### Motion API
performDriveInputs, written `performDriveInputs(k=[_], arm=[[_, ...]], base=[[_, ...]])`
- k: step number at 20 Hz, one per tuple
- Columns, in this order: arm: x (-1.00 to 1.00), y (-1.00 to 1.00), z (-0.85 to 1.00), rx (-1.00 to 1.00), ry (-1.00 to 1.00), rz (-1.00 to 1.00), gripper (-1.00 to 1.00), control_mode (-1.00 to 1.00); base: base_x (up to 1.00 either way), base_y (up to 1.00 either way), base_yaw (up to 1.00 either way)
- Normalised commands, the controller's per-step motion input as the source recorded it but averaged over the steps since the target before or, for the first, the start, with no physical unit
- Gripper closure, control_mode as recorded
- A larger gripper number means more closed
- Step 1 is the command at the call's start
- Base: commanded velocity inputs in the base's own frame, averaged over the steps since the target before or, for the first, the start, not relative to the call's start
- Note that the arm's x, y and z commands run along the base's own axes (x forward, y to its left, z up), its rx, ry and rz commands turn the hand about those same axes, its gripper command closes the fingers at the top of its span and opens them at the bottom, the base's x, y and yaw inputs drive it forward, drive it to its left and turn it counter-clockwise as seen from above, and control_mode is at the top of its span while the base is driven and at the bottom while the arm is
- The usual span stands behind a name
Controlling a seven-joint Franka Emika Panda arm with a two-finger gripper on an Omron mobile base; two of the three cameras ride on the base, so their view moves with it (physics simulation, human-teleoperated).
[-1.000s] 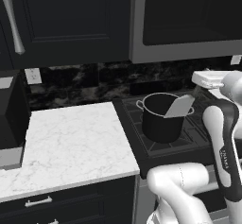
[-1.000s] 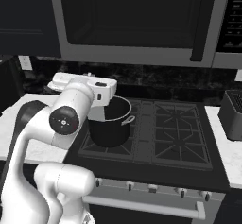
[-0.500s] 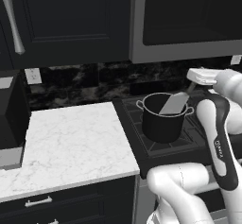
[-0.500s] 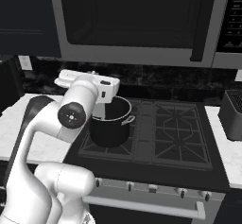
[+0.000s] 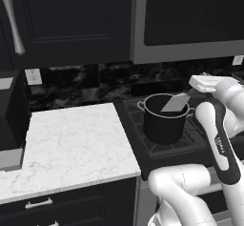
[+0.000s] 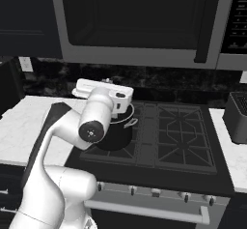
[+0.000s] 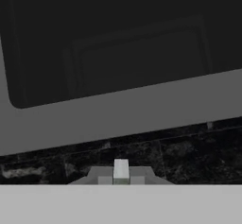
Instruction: Put the lime and lemon wedge in the pot. Retrieve the spatula and lightly stir the vegetables in the pot.
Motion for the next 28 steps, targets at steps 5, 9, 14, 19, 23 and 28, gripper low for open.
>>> performDriveInputs(k=[5,9,14,19,23,28], arm=[[0.42,0.00,-0.12,0.05,0.00,-0.01,1.00,-1.00],[0.44,0.00,-0.22,0.03,0.00,-0.01,1.00,-1.00],[0.40,0.00,-0.33,0.00,0.00,-0.01,1.00,-1.00],[0.37,0.03,-0.35,0.00,0.01,-0.02,1.00,-1.00],[0.42,0.14,-0.20,0.00,0.04,-0.01,1.00,-1.00],[0.37,0.15,-0.21,0.00,0.05,-0.01,1.00,-1.00]], base=[[0.00,0.00,0.00],[0.00,0.00,0.00],[0.00,0.00,0.00],[0.00,0.00,0.00],[0.00,0.00,0.00],[0.00,0.00,0.00]])
